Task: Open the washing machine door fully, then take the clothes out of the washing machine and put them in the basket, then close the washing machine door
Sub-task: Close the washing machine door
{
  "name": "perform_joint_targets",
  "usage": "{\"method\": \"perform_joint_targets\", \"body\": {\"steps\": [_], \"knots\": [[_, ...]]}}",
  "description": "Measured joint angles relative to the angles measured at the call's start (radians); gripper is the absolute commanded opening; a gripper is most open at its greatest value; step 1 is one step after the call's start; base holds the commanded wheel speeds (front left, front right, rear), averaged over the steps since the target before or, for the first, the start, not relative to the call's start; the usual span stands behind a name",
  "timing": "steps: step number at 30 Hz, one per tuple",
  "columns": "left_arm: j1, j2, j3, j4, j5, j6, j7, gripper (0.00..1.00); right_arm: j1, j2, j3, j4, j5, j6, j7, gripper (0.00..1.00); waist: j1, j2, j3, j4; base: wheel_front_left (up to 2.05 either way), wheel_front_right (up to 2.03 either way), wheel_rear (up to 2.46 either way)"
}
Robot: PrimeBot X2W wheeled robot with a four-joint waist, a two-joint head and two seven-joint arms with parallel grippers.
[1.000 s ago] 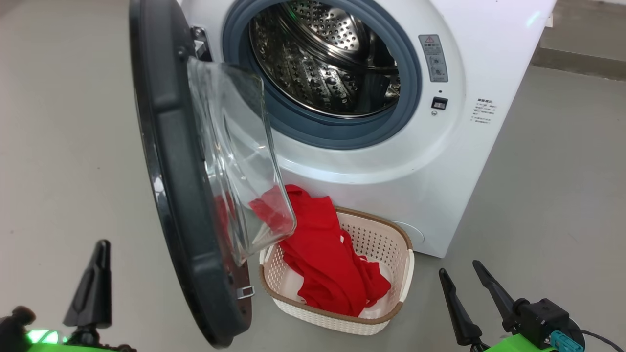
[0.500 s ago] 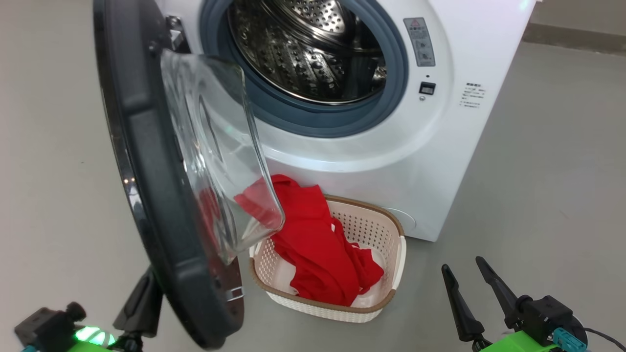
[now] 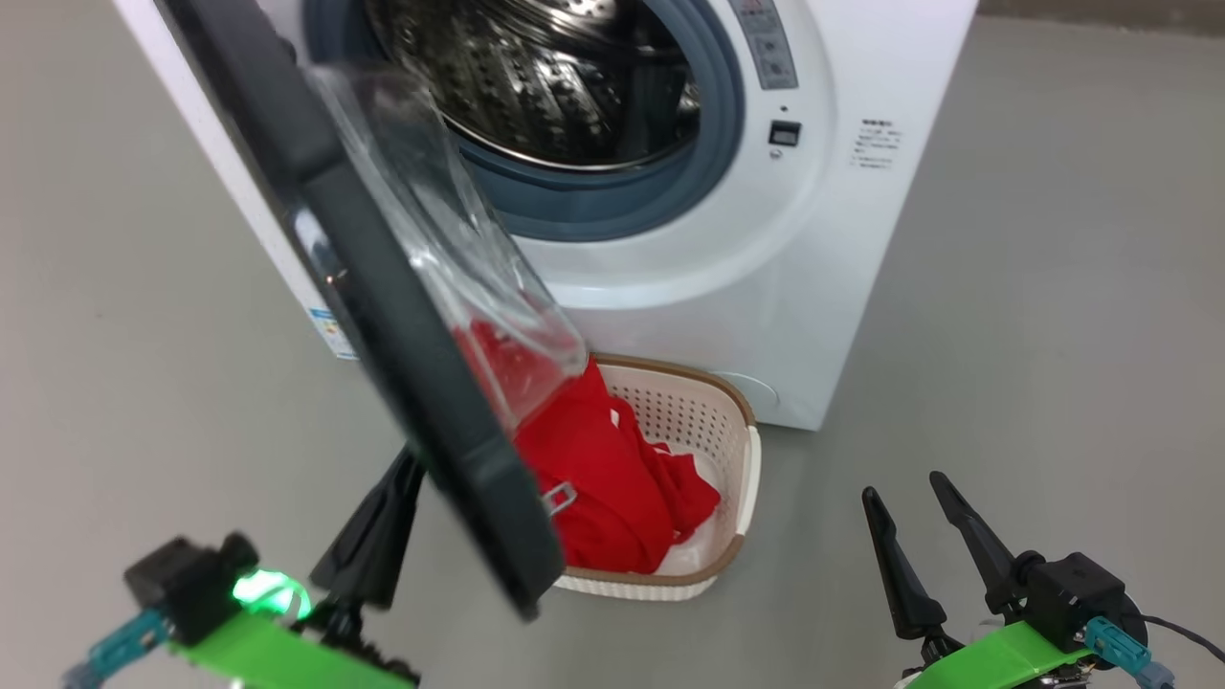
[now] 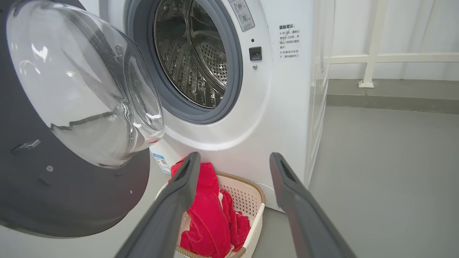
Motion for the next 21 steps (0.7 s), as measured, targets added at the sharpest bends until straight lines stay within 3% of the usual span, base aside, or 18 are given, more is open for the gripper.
{"method": "perform_joint_targets", "body": {"steps": [10,21], "knots": [[-0.216,-0.051,-0.020,0.123,0.005,0.000,0.000,0.00,-0.051,0.000,-0.003,-0.016,0.018,0.000,0.000,1.00,0.0000,0.0000,0.066,-0.074,0.00,0.00,0.00],[-0.452,-0.054,-0.022,0.226,-0.010,0.000,0.000,0.00,-0.116,-0.002,-0.017,-0.047,0.057,0.000,0.000,1.00,0.0000,0.0000,0.178,-0.191,0.00,0.00,0.00]]}}
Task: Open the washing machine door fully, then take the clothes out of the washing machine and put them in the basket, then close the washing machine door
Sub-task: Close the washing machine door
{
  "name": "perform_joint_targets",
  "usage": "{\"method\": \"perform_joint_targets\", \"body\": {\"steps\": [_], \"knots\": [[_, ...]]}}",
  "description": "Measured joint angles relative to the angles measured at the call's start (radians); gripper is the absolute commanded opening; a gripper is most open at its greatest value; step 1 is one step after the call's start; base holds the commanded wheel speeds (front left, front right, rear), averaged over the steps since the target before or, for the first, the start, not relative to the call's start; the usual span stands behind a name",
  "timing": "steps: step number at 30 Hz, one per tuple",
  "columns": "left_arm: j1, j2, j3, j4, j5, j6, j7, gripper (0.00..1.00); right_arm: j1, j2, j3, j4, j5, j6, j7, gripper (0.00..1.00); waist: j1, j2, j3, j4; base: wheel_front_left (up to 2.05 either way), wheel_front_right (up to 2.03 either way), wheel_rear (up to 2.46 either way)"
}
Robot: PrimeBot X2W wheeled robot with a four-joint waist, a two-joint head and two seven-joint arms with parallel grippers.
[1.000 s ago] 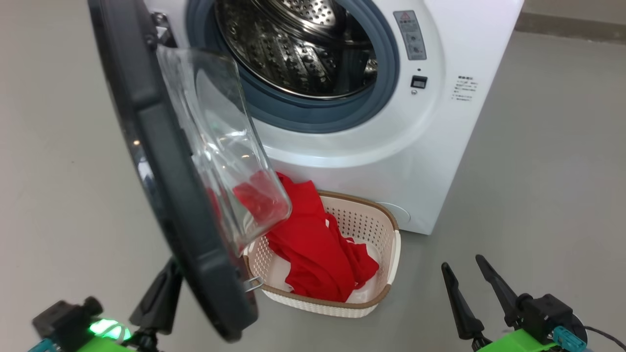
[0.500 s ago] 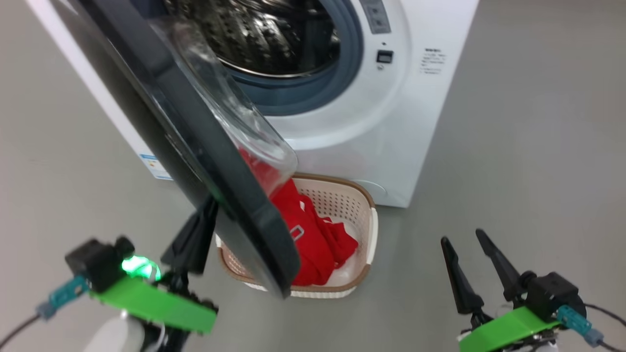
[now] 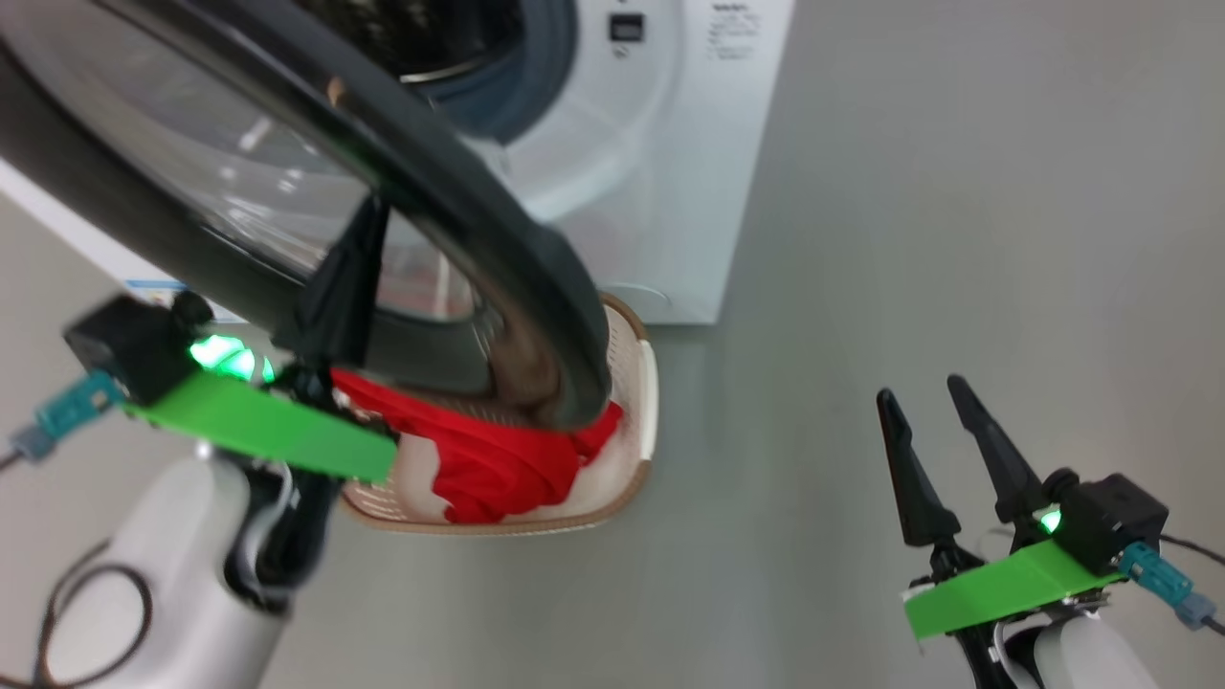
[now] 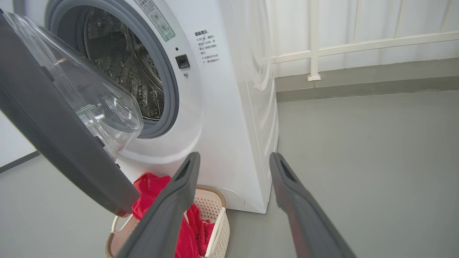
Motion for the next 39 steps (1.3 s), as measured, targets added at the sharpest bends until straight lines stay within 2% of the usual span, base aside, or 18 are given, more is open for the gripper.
{"method": "perform_joint_targets", "body": {"steps": [17,35,37,39], "knots": [[-0.243,0.032,0.006,0.149,-0.008,-0.001,0.000,0.00,-0.066,-0.001,-0.002,-0.025,0.031,0.000,0.000,1.00,0.0000,0.0000,0.140,-0.138,0.00,0.00,0.00],[-0.272,0.031,0.034,0.204,-0.008,-0.001,0.000,0.00,-0.083,0.000,-0.004,-0.024,0.039,0.000,0.000,1.00,0.0000,0.0000,0.138,-0.163,0.00,0.00,0.00],[-0.242,0.028,0.044,0.205,-0.008,-0.001,0.000,0.09,-0.082,0.000,-0.007,-0.021,0.038,0.000,0.000,1.00,0.0000,0.0000,0.127,-0.160,0.00,0.00,0.00],[-0.196,0.022,0.056,0.207,-0.008,-0.001,0.000,0.23,-0.079,0.000,-0.011,-0.019,0.030,0.000,0.000,1.00,0.0000,0.0000,0.113,-0.155,0.00,0.00,0.00]]}}
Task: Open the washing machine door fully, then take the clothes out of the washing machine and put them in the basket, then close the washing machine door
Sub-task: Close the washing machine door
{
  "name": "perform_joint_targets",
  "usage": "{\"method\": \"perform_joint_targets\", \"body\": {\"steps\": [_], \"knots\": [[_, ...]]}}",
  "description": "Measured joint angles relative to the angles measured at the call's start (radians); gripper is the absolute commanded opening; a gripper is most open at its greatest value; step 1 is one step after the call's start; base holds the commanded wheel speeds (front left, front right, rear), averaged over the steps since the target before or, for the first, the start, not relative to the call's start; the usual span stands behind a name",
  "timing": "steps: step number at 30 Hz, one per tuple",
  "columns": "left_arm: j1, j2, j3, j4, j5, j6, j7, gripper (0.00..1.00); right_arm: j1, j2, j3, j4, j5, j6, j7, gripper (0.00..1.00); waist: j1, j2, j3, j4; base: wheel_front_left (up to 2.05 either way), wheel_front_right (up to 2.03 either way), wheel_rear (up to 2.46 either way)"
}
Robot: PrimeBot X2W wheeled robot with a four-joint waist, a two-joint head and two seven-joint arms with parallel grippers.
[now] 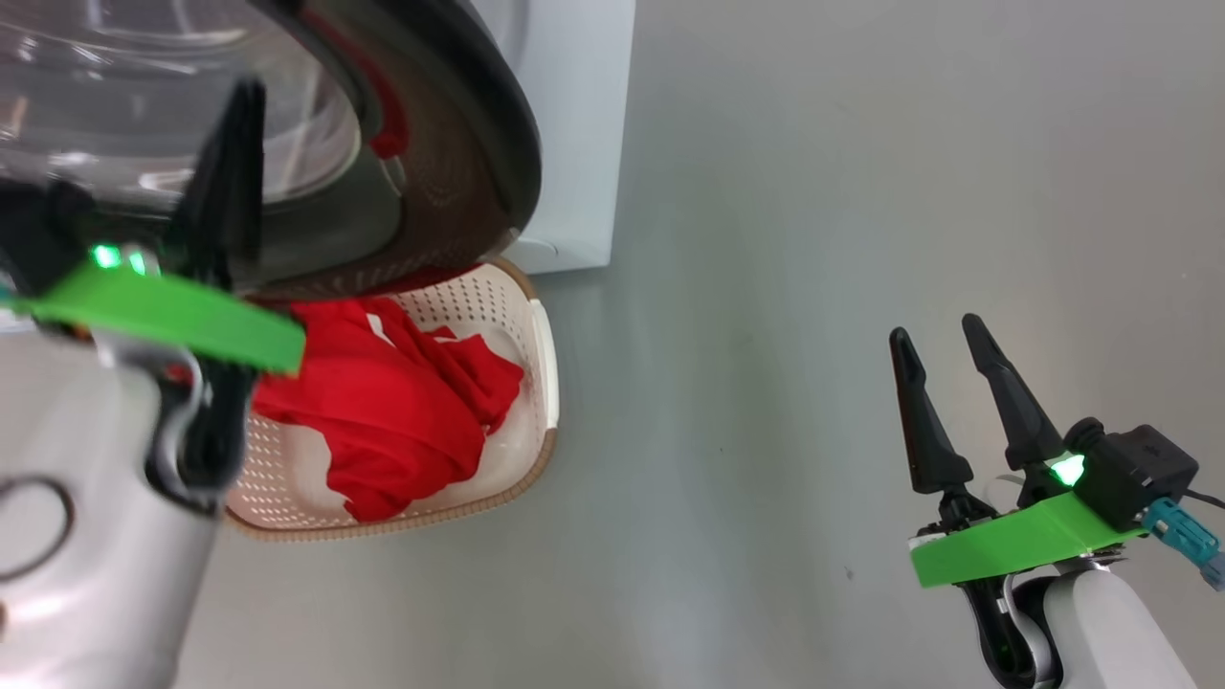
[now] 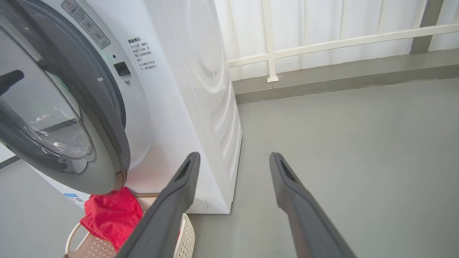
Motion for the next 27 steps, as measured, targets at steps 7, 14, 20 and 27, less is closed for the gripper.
{"method": "perform_joint_targets", "body": {"steps": [7,14,20,27], "knots": [[0.162,-0.038,0.050,0.009,0.029,0.000,0.000,0.49,0.039,0.000,-0.014,0.014,-0.033,0.000,0.000,1.00,0.0000,0.0000,-0.055,0.023,0.00,0.00,0.00],[0.316,-0.076,0.125,0.009,0.076,0.000,0.000,0.74,0.085,0.001,-0.019,0.031,-0.064,0.000,0.000,1.00,0.0000,0.0000,-0.118,0.053,0.00,0.00,0.00],[0.447,-0.102,0.181,-0.021,0.136,0.000,0.000,0.96,0.127,0.001,-0.030,0.036,-0.073,0.000,0.000,1.00,0.0000,0.0000,-0.171,0.081,0.00,0.00,0.00],[0.569,-0.117,0.229,-0.060,0.224,0.000,0.000,1.00,0.166,0.002,-0.048,0.041,-0.080,0.000,0.000,1.00,0.0000,0.0000,-0.224,0.109,0.00,0.00,0.00]]}}
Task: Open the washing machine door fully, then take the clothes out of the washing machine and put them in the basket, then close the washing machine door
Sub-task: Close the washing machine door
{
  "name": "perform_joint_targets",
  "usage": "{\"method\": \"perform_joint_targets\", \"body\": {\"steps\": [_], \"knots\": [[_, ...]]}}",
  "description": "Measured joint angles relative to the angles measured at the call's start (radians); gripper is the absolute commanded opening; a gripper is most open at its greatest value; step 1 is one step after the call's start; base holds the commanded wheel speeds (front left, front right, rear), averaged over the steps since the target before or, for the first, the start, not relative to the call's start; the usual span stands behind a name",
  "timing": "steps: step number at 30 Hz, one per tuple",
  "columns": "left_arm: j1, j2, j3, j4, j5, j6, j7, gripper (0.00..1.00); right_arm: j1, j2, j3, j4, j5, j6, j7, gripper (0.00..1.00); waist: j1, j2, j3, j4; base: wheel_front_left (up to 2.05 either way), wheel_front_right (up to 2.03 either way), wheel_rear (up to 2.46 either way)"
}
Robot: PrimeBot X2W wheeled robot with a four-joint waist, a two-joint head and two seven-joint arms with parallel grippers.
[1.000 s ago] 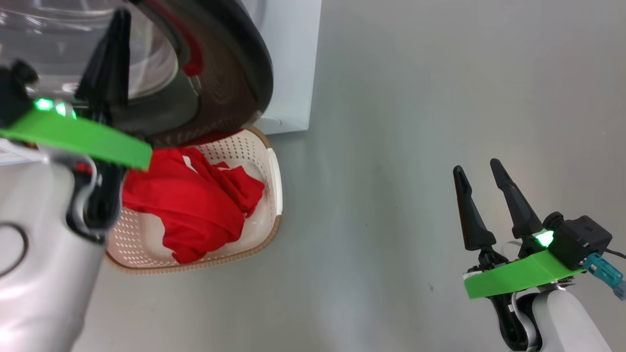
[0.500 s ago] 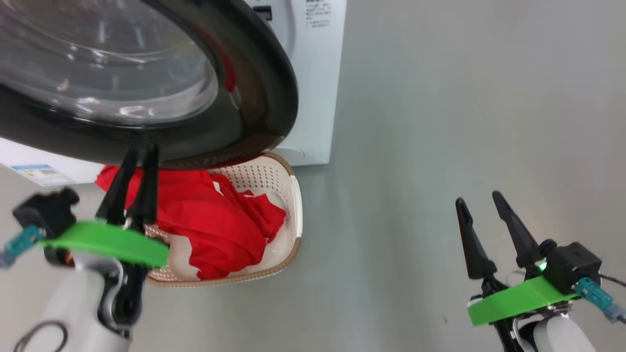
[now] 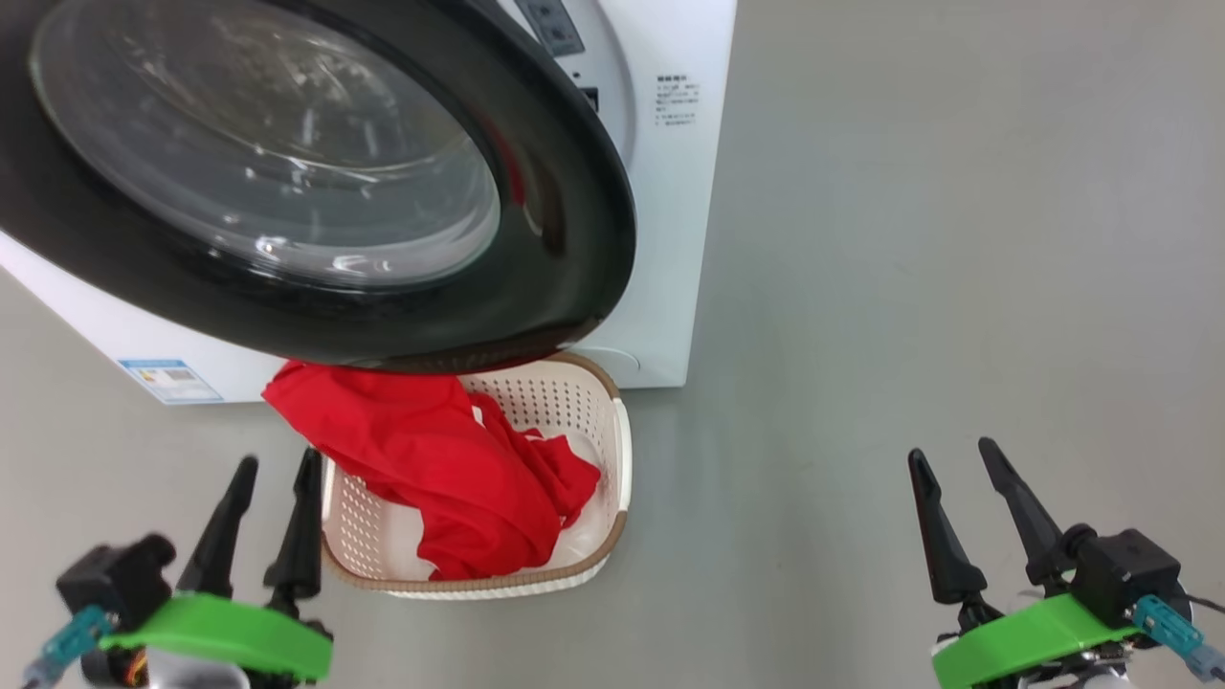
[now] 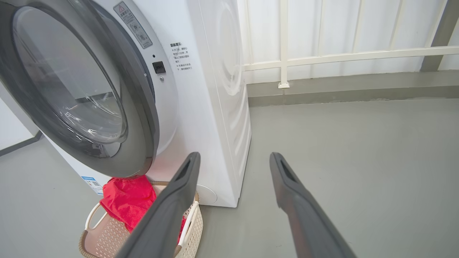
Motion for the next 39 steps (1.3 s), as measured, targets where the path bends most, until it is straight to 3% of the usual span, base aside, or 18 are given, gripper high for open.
{"method": "perform_joint_targets", "body": {"steps": [9,19,26,39], "knots": [[0.120,-0.008,0.057,-0.054,0.111,0.000,0.000,1.00,0.059,0.002,-0.028,-0.003,-0.008,0.000,0.000,1.00,0.0001,0.0000,-0.055,0.021,0.00,0.00,0.00],[0.232,-0.053,0.176,-0.175,0.250,0.000,0.000,1.00,0.124,0.009,-0.060,-0.015,-0.008,0.000,0.000,1.00,0.0000,0.0000,-0.097,0.025,0.00,0.00,0.00],[0.284,-0.069,0.192,-0.185,0.313,0.000,0.000,1.00,0.142,0.010,-0.068,-0.020,-0.008,0.000,0.000,1.00,0.0000,0.0000,-0.106,0.021,0.00,0.00,0.00],[0.292,-0.094,0.207,-0.181,0.332,0.000,0.000,1.00,0.142,0.011,-0.068,-0.020,-0.007,0.000,0.000,1.00,0.0000,0.0000,-0.106,0.020,0.00,0.00,0.00]]}}
